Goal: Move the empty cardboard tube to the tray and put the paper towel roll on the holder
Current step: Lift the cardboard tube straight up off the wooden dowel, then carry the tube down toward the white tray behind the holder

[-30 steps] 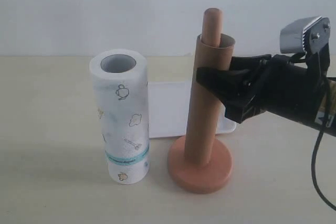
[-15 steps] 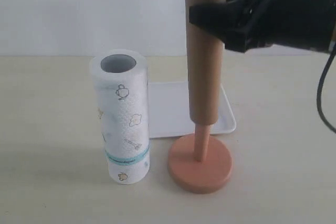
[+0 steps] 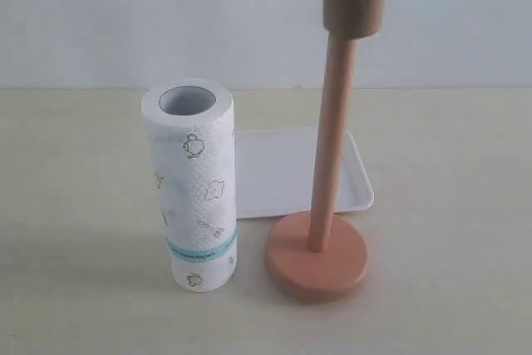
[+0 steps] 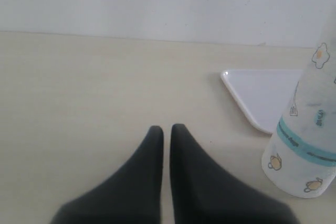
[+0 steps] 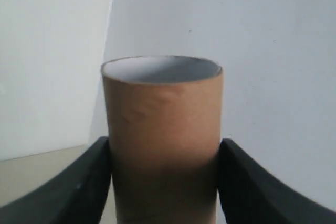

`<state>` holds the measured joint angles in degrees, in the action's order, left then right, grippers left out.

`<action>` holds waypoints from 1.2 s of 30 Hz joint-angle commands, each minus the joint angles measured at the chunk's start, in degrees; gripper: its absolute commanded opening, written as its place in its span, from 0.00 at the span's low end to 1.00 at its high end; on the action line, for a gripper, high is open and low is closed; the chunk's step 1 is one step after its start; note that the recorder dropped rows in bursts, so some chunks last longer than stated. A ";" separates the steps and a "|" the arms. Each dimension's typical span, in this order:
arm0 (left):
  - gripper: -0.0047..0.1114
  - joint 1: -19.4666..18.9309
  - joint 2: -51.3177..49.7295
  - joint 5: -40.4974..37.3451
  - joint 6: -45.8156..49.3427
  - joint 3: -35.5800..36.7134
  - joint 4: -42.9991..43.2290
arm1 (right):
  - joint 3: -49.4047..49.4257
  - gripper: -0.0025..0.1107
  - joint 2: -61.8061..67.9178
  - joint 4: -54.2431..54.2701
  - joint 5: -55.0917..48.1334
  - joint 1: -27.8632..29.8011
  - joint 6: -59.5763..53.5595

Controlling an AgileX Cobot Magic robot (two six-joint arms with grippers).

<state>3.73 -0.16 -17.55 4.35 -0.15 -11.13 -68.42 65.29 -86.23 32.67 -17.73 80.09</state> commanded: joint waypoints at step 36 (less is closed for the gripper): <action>0.08 -0.16 0.16 -0.04 0.22 0.15 -0.22 | 5.29 0.02 -0.29 -11.23 -2.01 28.17 17.59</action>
<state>3.73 -0.16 -17.55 4.46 -0.15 -11.13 -65.26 63.46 -99.53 26.14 4.62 98.56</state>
